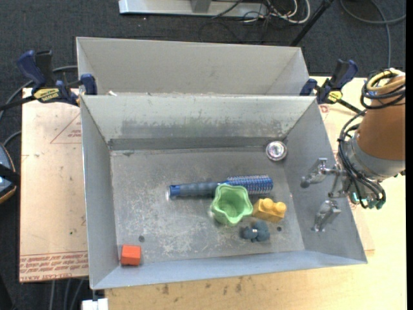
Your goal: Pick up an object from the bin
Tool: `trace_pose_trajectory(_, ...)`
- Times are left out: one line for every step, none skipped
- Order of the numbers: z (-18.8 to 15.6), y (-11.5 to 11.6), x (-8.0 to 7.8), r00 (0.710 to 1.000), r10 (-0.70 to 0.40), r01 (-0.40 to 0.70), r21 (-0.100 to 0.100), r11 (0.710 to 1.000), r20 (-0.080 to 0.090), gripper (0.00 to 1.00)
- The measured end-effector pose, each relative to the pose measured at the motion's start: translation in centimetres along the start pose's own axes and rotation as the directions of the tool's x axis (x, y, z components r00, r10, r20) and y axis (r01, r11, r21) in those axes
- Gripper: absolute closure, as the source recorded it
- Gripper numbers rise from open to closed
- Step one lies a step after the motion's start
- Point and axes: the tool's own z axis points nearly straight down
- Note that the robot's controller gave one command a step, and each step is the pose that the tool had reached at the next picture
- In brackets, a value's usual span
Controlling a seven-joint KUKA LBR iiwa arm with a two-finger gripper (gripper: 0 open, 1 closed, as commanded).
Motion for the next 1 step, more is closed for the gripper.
trace_pose_trajectory(12.84, 3.66, -4.30, 1.000, 0.021, -0.021, 0.002, 1.000, 0.011, 0.00)
